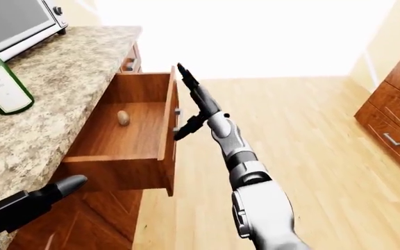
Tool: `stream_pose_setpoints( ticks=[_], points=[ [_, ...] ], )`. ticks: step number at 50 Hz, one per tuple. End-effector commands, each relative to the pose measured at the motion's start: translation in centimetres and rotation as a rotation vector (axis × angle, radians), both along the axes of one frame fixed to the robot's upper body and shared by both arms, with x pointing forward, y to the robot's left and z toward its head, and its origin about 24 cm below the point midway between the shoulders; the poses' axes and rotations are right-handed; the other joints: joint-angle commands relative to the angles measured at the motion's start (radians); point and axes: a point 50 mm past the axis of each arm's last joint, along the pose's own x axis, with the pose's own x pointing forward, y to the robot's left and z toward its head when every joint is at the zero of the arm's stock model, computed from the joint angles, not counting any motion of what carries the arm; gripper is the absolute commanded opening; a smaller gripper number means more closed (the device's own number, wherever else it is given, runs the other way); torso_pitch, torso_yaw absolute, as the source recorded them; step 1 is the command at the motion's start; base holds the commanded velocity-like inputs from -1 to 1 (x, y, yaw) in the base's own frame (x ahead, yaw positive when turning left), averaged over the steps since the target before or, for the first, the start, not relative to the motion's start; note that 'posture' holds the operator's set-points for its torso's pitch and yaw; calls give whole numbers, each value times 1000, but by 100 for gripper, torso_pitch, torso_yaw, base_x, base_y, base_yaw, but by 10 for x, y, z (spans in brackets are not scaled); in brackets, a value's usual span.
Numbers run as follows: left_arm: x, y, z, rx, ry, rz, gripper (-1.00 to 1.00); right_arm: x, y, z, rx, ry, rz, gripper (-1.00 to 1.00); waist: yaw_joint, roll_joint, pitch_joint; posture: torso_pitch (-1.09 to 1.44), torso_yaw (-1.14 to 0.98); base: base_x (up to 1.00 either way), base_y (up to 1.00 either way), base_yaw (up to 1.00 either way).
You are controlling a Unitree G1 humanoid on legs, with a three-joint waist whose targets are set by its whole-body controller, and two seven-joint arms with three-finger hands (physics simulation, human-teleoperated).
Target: Close the right drawer.
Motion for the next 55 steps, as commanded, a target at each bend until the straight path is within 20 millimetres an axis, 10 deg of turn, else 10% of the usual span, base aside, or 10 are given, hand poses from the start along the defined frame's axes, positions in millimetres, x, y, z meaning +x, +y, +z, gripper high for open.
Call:
stream_pose_setpoints(
  ticks=[1,12,29,55],
  points=[
    [-5,-3,5,13,-48,-8,100,4,-9,25,43,-99,-31,100,1,4,-14,0,0,0,0,0],
    [-5,-3,5,15,-47,-7,100,-12,-69,60,185,-359,-227,100,11,-8,-12,0,0,0,0,0],
    [-6,-5,4,20,-47,-11,100,-163,-113,44,313,-444,-386,100,11,-13,-11,0,0,0,0,0],
    [8,-16,-8,-8,7,-148,100,-186,-153,53,408,-537,-613,100,1,-7,-18,0,0,0,0,0]
  ],
)
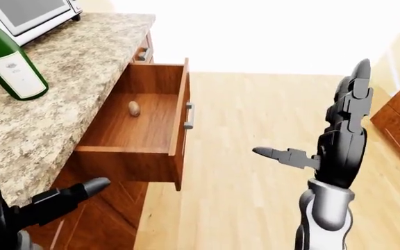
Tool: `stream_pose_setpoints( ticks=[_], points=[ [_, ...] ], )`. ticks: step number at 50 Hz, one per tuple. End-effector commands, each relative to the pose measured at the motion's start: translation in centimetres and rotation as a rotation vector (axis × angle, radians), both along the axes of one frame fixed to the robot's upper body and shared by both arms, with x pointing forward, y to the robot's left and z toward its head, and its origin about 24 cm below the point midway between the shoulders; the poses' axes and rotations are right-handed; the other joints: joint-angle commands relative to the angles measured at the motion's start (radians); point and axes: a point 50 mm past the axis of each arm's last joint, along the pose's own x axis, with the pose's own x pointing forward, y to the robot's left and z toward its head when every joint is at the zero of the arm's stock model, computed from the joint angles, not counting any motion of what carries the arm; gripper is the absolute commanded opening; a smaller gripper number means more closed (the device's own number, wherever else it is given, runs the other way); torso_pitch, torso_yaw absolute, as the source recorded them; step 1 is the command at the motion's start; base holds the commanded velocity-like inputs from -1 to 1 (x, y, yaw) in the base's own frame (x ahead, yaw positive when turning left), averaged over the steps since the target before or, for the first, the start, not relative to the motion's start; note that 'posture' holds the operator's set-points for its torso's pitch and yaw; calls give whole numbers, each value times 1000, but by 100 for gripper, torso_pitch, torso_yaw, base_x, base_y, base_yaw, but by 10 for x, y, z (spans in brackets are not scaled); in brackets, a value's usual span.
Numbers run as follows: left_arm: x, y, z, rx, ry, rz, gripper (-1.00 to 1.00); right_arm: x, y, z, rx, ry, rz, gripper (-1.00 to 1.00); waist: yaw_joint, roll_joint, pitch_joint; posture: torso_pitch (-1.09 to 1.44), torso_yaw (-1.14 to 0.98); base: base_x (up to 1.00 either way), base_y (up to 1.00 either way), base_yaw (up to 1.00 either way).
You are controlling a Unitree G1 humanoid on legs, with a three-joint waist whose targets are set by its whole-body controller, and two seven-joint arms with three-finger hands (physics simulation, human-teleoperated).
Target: Close the right drawer.
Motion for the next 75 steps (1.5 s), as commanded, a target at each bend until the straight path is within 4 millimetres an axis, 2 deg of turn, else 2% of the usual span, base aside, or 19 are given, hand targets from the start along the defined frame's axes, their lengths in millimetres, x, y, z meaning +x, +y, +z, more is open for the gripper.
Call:
stream_pose_setpoints(
  ticks=[1,7,14,17,20,23,28,35,46,57,66,75],
  points=[
    [-4,-5,6,5,-42,-35,100,-7,-1,17,-24,-90,-14,100,-1,-3,-14,0,0,0,0,0],
    [1,-17,9,24,-40,-102,100,-6,-2,16,-15,-88,-17,100,-1,-3,-15,0,0,0,0,0],
    [14,-33,-1,31,22,-203,100,-6,-3,17,-11,-90,-19,100,-1,-3,-18,0,0,0,0,0],
    [13,-41,-2,44,33,-250,100,-7,-3,17,-12,-94,-20,100,-1,-3,-19,0,0,0,0,0],
    [22,-46,-6,38,82,-295,100,-6,-2,16,-14,-89,-11,100,-2,-5,-19,0,0,0,0,0],
    [20,-51,-6,47,81,-323,100,-5,0,16,-20,-88,-1,100,-2,-5,-19,0,0,0,0,0],
    [28,-62,-17,48,195,-450,100,-4,0,16,-21,-85,4,100,-2,-4,-20,0,0,0,0,0],
    [33,-74,-21,-23,341,-650,100,-2,0,14,-17,-79,7,100,0,-6,-19,0,0,0,0,0],
    [43,-89,-39,-28,427,-741,100,0,2,13,-22,-69,17,100,0,-9,-20,0,0,0,0,0],
    [43,-106,-37,-11,493,-849,100,0,2,12,-3,-65,29,100,1,-13,-20,0,0,0,0,0],
    [35,-122,-31,4,516,-962,100,1,1,12,-2,-61,28,100,1,-16,-20,0,0,0,0,0],
    [36,-132,-36,-11,578,-1065,100,3,2,9,-3,-53,29,100,2,-19,-20,0,0,0,0,0]
  ],
)
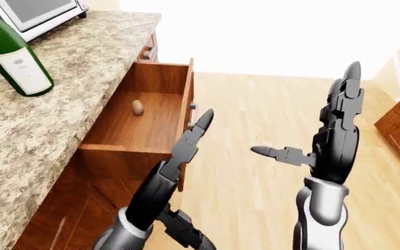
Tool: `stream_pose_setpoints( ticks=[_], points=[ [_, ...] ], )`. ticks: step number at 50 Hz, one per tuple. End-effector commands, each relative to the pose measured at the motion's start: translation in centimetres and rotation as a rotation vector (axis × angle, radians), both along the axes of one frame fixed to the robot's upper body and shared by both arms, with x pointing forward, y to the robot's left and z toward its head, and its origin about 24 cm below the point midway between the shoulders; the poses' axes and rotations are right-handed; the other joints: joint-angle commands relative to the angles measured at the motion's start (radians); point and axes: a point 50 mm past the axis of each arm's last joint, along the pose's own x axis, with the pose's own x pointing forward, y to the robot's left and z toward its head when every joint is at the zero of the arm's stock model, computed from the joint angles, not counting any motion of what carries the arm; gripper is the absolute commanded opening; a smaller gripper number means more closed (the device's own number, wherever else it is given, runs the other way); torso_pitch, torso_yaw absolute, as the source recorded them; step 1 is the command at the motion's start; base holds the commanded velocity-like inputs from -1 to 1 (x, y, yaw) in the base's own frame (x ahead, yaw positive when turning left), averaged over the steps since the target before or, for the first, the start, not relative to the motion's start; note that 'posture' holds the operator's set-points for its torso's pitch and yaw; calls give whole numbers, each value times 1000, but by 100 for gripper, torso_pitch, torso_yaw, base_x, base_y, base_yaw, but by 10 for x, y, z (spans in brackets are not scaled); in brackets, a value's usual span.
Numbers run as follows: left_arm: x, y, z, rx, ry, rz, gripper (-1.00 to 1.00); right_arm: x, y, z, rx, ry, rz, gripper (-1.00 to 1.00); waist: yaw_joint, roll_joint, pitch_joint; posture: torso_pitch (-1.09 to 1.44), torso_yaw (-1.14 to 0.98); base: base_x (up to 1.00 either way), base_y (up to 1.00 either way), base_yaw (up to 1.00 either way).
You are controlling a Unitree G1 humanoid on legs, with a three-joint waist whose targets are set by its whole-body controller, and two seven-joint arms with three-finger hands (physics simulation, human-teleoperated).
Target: Close the right drawer.
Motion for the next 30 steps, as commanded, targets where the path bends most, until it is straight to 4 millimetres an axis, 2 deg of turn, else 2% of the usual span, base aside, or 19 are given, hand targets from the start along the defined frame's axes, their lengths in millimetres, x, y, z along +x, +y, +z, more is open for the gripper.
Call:
stream_pose_setpoints(
  ticks=[1,12,15,30],
  points=[
    [1,-2,6,-46,-19,-36,100,-5,2,14,-32,-77,3,100,0,-6,-15,0,0,0,0,0],
    [11,-16,-8,-74,123,-104,100,-3,3,12,-30,-71,8,100,0,-10,-16,0,0,0,0,0],
    [23,-20,-14,-88,182,-109,100,-3,3,12,-24,-71,12,100,1,-12,-16,0,0,0,0,0],
    [47,-42,-34,-91,317,-135,100,-2,2,10,-20,-68,11,100,0,-22,-19,0,0,0,0,0]
  ],
)
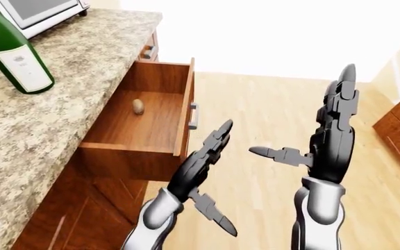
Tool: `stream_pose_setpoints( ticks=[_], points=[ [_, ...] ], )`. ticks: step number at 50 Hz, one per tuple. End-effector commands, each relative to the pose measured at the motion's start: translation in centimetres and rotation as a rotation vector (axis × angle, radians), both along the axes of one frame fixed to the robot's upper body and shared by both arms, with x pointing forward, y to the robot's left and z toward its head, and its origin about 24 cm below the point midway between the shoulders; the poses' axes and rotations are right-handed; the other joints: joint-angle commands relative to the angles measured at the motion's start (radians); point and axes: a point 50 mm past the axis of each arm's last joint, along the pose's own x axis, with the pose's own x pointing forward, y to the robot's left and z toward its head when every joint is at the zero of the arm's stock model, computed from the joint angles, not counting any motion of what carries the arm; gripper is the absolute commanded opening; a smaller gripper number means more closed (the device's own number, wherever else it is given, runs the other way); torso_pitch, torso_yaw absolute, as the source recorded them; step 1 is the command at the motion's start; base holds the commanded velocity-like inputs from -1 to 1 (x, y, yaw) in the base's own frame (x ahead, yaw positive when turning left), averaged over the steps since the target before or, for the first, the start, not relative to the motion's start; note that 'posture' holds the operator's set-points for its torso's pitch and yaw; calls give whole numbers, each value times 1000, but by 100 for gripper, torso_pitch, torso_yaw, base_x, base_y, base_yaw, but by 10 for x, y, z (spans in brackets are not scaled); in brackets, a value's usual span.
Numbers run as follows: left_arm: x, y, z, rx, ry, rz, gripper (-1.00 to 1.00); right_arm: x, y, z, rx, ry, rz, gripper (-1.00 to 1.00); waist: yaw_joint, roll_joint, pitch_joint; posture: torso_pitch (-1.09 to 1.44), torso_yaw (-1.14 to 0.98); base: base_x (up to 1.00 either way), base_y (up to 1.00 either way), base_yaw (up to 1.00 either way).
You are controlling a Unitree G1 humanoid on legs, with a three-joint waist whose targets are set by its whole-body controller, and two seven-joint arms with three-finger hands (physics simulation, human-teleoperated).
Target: Close the right drawer.
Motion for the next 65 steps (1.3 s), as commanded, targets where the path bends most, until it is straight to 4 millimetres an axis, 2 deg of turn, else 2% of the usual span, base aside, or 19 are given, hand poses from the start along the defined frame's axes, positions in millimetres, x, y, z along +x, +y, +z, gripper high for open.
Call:
stream_pose_setpoints(
  ticks=[1,6,17,22,33,47,65],
  points=[
    [1,-2,16,-58,-52,-2,100,-5,1,15,-29,-80,0,100,1,-8,-17,0,0,0,0,0],
    [16,-2,5,-88,64,64,100,-4,1,14,-30,-77,0,100,-1,-11,-17,0,0,0,0,0],
    [16,-8,-19,-54,146,119,100,-4,2,12,-28,-76,3,100,-2,-13,-18,0,0,0,0,0],
    [17,-9,-23,-55,164,136,100,-4,2,12,-29,-75,3,100,-1,-15,-18,0,0,0,0,0],
    [36,-7,-37,-101,275,296,100,-3,2,11,-28,-73,4,100,-1,-18,-20,0,0,0,0,0],
    [49,3,-43,-121,323,423,100,-3,2,12,-28,-75,6,100,-4,-18,-19,0,0,0,0,0],
    [49,7,-47,-126,343,473,100,-3,3,11,-30,-72,8,100,-10,-14,-22,0,0,0,0,0]
  ],
)
